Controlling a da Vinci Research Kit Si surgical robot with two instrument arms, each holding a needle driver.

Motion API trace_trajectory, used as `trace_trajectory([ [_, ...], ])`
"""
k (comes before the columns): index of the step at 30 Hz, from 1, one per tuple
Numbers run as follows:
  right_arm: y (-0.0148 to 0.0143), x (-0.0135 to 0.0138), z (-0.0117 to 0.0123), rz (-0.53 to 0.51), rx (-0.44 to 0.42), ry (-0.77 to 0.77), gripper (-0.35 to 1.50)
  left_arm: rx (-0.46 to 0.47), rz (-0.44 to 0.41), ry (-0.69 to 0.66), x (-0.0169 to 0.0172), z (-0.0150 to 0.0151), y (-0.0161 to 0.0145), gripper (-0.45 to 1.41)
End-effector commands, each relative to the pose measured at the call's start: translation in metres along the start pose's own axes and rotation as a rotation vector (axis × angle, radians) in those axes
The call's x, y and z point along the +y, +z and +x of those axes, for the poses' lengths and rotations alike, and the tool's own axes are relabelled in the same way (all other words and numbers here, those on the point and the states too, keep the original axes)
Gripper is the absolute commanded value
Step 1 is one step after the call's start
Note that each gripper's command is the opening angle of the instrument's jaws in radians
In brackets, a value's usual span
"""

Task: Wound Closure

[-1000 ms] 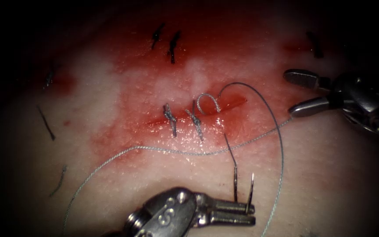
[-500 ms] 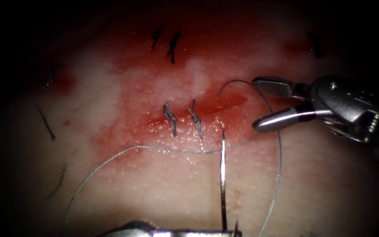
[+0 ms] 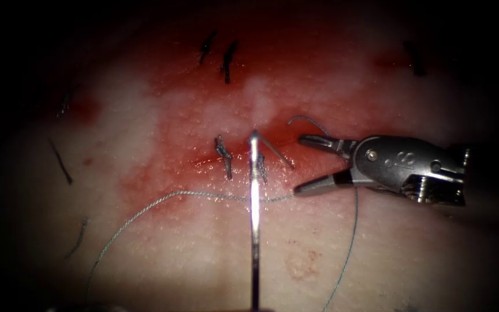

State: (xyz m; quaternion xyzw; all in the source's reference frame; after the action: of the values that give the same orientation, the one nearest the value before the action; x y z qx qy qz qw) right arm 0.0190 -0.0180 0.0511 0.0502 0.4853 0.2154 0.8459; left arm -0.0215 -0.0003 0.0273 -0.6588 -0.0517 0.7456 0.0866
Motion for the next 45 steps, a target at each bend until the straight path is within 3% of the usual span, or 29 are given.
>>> trace_trajectory([
  [1, 0.0014, -0.0008, 0.0000, 0.004, 0.004, 0.002, 0.81, -0.002, 0.001, -0.002, -0.0001, -0.0006, 0.0006, -0.45],
  [4, 0.0020, -0.0011, 0.0000, 0.010, -0.002, -0.005, 0.31, -0.002, 0.001, -0.003, -0.0001, -0.0005, 0.0006, -0.45],
  [5, 0.0021, -0.0011, 0.0000, 0.010, -0.007, -0.011, 0.09, -0.002, 0.001, -0.003, -0.0001, -0.0004, 0.0005, -0.45],
  [6, 0.0022, -0.0012, 0.0000, 0.011, -0.012, -0.025, -0.26, 0.000, 0.003, -0.004, -0.0001, -0.0004, 0.0005, -0.45],
  [7, 0.0020, -0.0013, -0.0002, 0.008, -0.019, -0.039, -0.35, 0.005, 0.005, -0.006, -0.0003, -0.0003, 0.0002, -0.45],
  [11, 0.0004, -0.0019, -0.0003, -0.053, -0.048, -0.095, -0.35, 0.029, 0.025, -0.014, -0.0015, -0.0009, -0.0010, -0.45],
  [16, -0.0005, -0.0041, 0.0009, -0.007, -0.051, -0.084, -0.35, 0.027, 0.102, -0.022, -0.0044, -0.0038, -0.0026, -0.45],
  [25, -0.0034, -0.0122, 0.0060, 0.073, -0.056, -0.074, -0.35, -0.061, 0.207, 0.014, -0.0079, -0.0116, -0.0038, -0.45],
  [29, -0.0043, -0.0162, 0.0088, 0.101, -0.055, -0.056, -0.35, -0.077, 0.231, 0.005, -0.0077, -0.0132, -0.0039, -0.45],
  [34, -0.0042, -0.0231, 0.0125, 0.170, -0.057, -0.038, -0.35, -0.083, 0.243, -0.005, -0.0049, -0.0140, -0.0051, -0.45],
  [36, -0.0037, -0.0235, 0.0134, 0.163, -0.044, -0.031, -0.35, -0.086, 0.243, -0.008, -0.0051, -0.0138, -0.0055, -0.45],
  [37, -0.0035, -0.0229, 0.0139, 0.150, -0.022, -0.019, 0.21, -0.088, 0.241, -0.014, -0.0057, -0.0136, -0.0060, -0.45],
  [38, -0.0034, -0.0221, 0.0141, 0.134, -0.008, -0.015, 0.57, -0.088, 0.240, -0.017, -0.0060, -0.0135, -0.0062, -0.45],
  [40, -0.0037, -0.0198, 0.0140, 0.078, -0.009, -0.025, 1.11, -0.089, 0.247, -0.028, -0.0071, -0.0132, -0.0070, -0.45],
  [41, -0.0042, -0.0186, 0.0136, 0.041, -0.018, -0.030, 1.28, -0.090, 0.261, -0.035, -0.0078, -0.0130, -0.0075, -0.45],
  [45, -0.0058, -0.0160, 0.0129, 0.021, 0.007, -0.012, 1.08, -0.098, 0.292, -0.040, -0.0088, -0.0131, -0.0087, -0.45],
])
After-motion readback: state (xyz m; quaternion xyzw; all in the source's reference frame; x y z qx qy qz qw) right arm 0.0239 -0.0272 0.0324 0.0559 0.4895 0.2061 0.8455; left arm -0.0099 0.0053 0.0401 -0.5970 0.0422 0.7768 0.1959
